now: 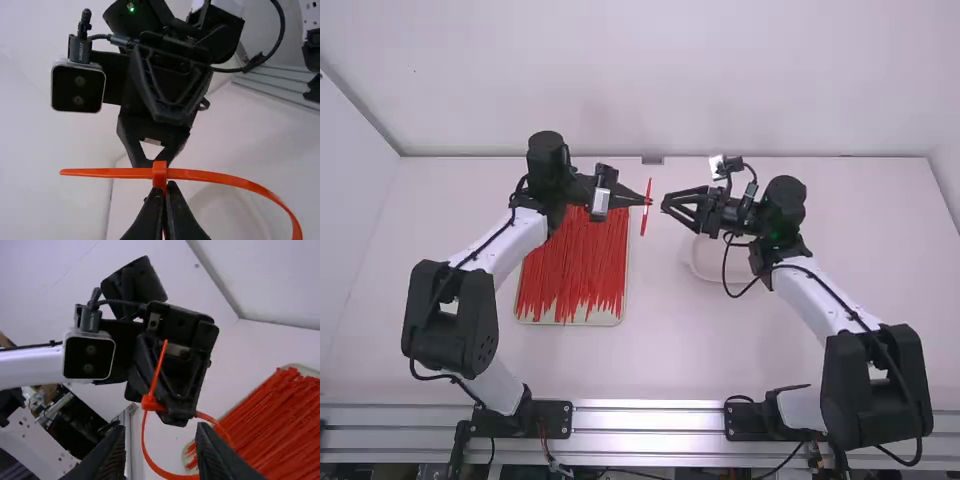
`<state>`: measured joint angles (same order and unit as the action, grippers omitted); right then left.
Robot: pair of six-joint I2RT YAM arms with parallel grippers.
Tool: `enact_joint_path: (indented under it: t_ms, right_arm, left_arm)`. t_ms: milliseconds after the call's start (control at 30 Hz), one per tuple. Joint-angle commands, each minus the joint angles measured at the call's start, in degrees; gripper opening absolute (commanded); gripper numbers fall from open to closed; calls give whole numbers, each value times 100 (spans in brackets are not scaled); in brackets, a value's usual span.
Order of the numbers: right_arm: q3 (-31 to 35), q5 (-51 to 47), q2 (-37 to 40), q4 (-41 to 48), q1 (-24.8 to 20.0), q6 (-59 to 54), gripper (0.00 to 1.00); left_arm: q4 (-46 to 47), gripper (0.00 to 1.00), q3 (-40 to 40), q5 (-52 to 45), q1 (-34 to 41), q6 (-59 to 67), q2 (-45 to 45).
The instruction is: Fasten the cable tie
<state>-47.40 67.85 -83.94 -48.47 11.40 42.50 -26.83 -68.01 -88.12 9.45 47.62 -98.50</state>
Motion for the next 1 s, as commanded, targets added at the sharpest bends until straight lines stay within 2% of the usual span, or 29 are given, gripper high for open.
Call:
enact_joint_path:
  t_ms: [0, 167, 233, 600, 767, 800, 833, 867, 900, 933, 967]
  right_arm:
    - [17, 118, 4, -227, 9, 323, 39]
    - [17, 114, 4, -750, 181, 544, 47]
    - [17, 114, 4, -835, 186, 575, 53]
    - [17, -15, 4, -807, 146, 699, 52]
    - [9, -42, 4, -817, 227, 699, 43]
    - [13, -37, 4, -815, 225, 702, 38]
    - [13, -37, 4, -817, 227, 699, 29]
    - [13, -37, 4, -815, 227, 699, 28]
    - [13, -37, 2, -813, 225, 699, 10]
    - [13, -35, 4, -813, 212, 704, 1]
    - [13, -35, 4, -813, 192, 702, 0]
  left_arm:
    - [0, 2, 28, -166, 144, -22, -9]
    - [0, 2, 28, -140, 280, -22, -7]
    - [-2, 2, 28, -144, 326, -22, -7]
    - [-13, 2, 28, -166, 463, -22, -7]
    - [-22, 2, 26, -166, 522, -22, -7]
    - [-20, 3, 26, -168, 520, -24, -7]
    - [-22, 2, 26, -168, 522, -24, -7]
    - [-22, 3, 26, -168, 522, -24, -9]
    - [-20, 2, 26, -166, 522, -24, -7]
    - [-22, 2, 26, -166, 522, -24, -9]
    - [-17, 2, 26, -168, 520, -24, -7]
